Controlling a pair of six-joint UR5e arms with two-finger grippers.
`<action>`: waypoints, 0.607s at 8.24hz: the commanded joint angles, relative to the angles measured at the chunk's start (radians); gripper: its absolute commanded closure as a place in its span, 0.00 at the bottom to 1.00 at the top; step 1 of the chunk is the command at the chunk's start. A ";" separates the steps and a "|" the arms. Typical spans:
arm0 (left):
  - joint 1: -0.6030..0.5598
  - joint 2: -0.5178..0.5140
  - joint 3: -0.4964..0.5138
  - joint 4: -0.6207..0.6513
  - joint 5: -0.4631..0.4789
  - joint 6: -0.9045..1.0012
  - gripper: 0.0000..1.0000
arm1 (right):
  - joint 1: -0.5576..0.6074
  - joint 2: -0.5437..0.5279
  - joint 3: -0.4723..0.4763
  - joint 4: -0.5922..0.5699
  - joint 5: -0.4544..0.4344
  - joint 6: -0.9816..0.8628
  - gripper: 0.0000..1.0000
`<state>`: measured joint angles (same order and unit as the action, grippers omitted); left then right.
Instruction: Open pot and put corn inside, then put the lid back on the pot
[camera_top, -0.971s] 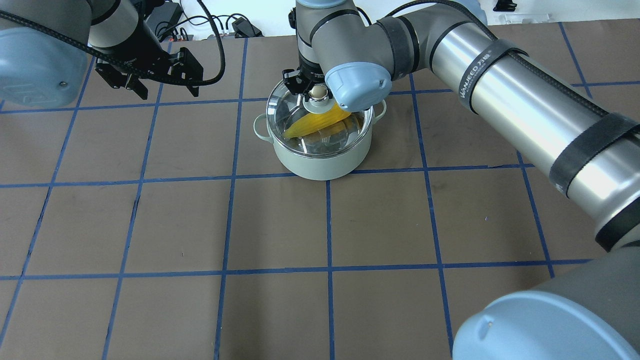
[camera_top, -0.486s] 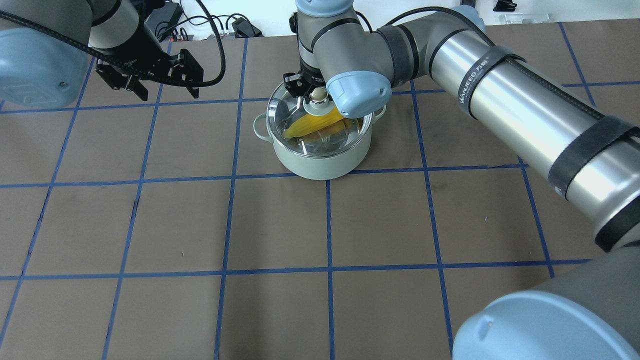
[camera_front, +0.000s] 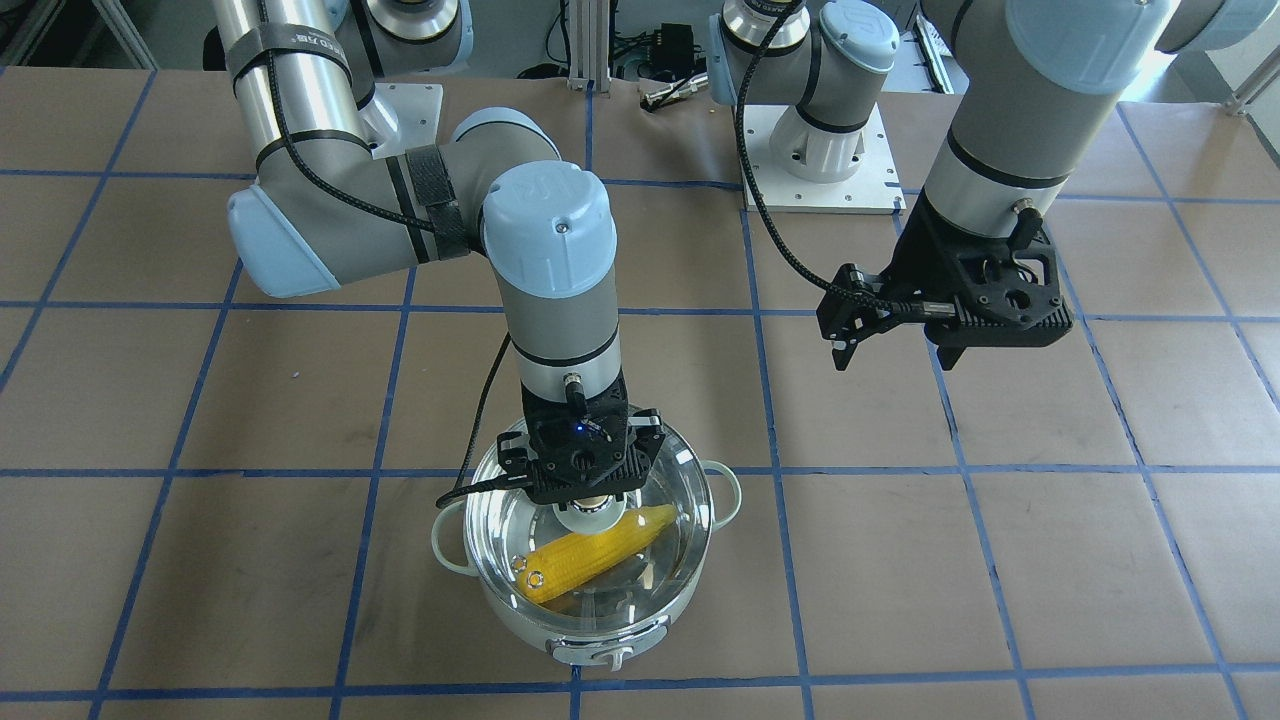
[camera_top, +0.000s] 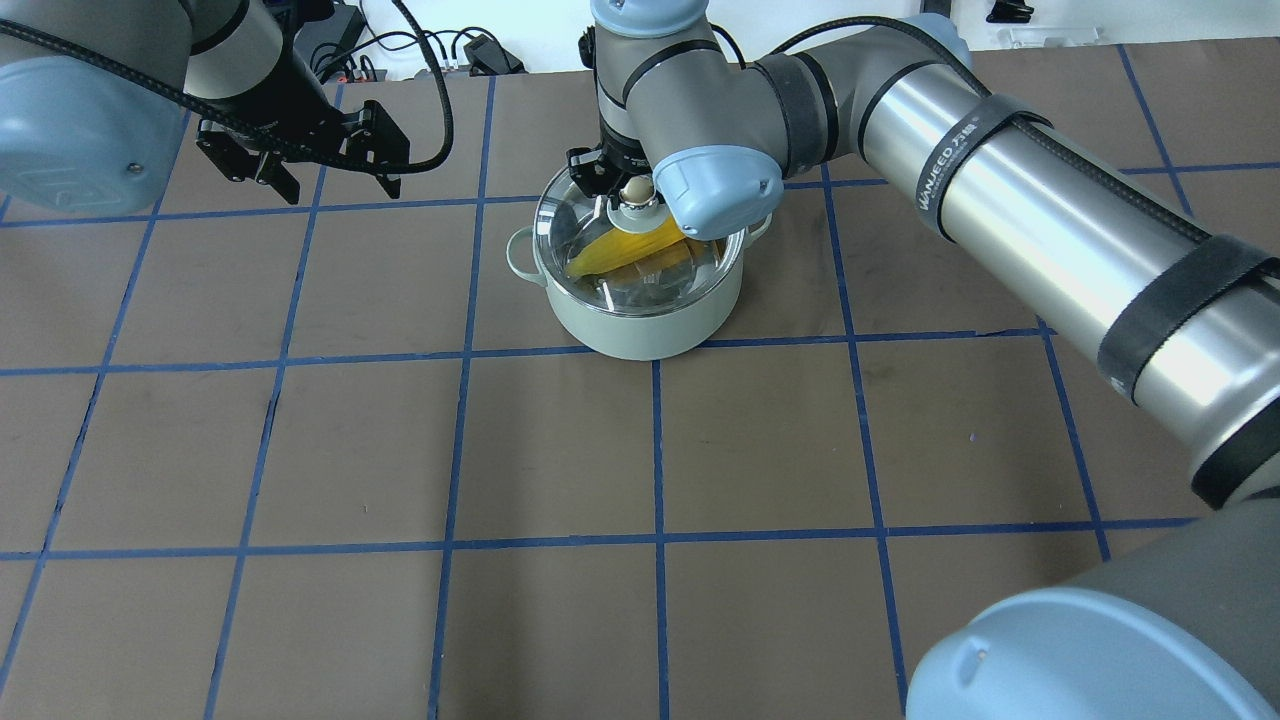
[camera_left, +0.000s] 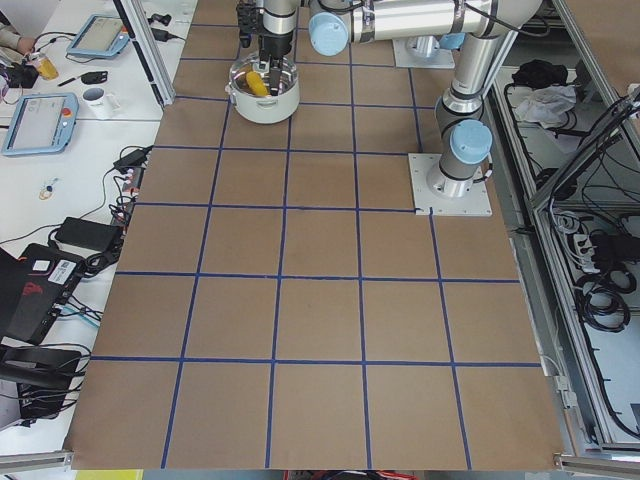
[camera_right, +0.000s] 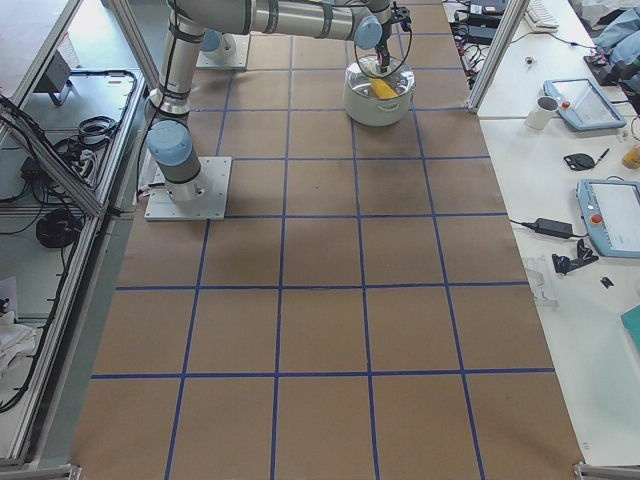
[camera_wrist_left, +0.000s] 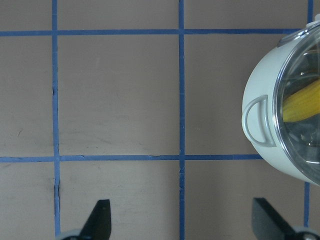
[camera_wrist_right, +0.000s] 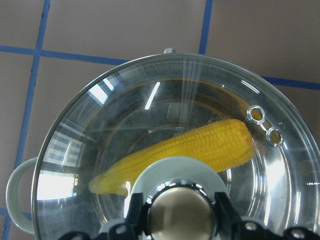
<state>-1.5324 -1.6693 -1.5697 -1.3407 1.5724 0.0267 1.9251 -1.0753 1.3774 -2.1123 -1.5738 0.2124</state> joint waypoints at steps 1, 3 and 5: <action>0.000 -0.007 0.000 0.002 0.001 -0.002 0.00 | 0.000 0.000 0.000 0.000 0.000 0.001 0.42; 0.000 -0.007 -0.001 0.002 0.001 -0.002 0.00 | -0.002 -0.003 0.000 0.000 0.000 -0.002 0.02; 0.000 -0.007 -0.001 0.002 0.001 -0.002 0.00 | -0.030 -0.053 0.000 0.015 0.003 -0.004 0.00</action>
<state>-1.5325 -1.6765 -1.5697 -1.3391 1.5736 0.0246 1.9192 -1.0867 1.3775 -2.1118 -1.5737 0.2108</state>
